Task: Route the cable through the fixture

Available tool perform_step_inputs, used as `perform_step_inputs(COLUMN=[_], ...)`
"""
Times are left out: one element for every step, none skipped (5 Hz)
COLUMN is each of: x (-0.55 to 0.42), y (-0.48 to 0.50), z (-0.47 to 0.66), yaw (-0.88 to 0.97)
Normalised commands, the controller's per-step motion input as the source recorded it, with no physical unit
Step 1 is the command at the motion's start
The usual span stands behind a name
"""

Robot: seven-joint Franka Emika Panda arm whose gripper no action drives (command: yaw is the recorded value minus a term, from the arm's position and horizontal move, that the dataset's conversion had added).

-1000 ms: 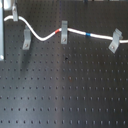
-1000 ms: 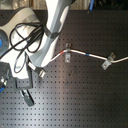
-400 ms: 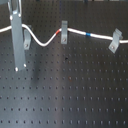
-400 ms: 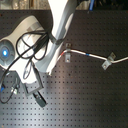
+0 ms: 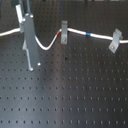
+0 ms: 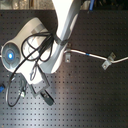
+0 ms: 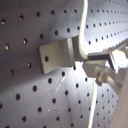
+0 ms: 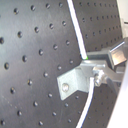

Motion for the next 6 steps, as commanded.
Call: perform_step_inputs(x=[-0.047, -0.257, -0.423, -0.523, -0.316, -0.013], y=[-0.126, -0.109, -0.087, 0.109, 0.240, -0.030], z=[0.00, 0.02, 0.05, 0.09, 0.10, 0.04], yaw=[-0.48, -0.56, -0.55, -0.49, -0.34, -0.16])
